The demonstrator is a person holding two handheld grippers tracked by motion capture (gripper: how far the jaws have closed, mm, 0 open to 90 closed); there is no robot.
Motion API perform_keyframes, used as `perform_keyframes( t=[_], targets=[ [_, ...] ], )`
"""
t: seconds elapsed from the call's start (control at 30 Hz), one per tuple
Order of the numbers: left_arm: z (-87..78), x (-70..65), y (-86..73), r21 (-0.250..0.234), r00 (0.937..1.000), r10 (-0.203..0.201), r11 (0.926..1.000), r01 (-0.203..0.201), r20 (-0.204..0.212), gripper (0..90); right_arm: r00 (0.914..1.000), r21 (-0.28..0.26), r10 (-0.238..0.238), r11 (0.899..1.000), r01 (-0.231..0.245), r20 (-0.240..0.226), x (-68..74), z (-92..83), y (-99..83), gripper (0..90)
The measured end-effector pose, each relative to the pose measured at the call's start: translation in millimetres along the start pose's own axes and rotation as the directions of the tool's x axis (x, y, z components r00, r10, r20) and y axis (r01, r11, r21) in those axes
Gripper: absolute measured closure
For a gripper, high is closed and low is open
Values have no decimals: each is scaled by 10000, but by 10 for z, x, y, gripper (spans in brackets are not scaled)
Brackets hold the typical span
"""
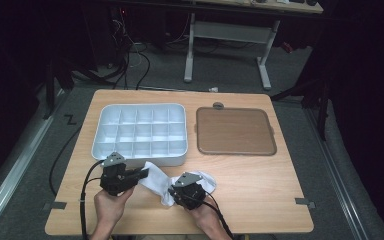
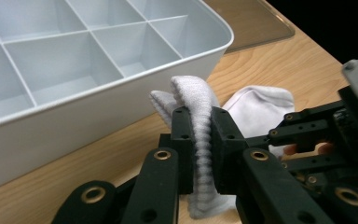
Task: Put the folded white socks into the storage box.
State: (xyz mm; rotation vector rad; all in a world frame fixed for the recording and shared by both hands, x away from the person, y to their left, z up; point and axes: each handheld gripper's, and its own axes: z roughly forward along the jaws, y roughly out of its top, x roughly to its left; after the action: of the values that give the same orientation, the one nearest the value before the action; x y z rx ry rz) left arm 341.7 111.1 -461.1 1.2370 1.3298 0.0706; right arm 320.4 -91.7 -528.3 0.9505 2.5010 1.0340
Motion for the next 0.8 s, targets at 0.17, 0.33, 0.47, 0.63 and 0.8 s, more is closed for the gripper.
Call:
perform_keyframes(
  t=[0.17, 0.33, 0.47, 0.63, 0.8],
  targets=[
    [32, -53, 34, 30, 9997, -64, 10000, 64, 216, 817, 10000, -56, -30, 10000, 30, -11, 27, 43, 34, 773],
    [55, -118, 49, 25, 9990, -111, 9999, 110, 427, 817, 10000, -96, -47, 9999, 46, -53, 52, 79, 64, 773],
    [88, -132, 52, 131, 9981, -199, 9997, 192, 581, 817, 9998, -78, -86, 9999, 85, -161, 73, 110, 96, 772],
    [144, -201, 13, 374, 9973, 59, 9993, -86, 736, 817, 9991, -66, -161, 9999, 159, -392, 104, 141, 128, 771],
    [199, -229, -26, 590, 9967, 134, 9981, -182, 797, 817, 9987, -74, -83, 9999, 79, -507, 109, 146, 133, 767]
  ],
)
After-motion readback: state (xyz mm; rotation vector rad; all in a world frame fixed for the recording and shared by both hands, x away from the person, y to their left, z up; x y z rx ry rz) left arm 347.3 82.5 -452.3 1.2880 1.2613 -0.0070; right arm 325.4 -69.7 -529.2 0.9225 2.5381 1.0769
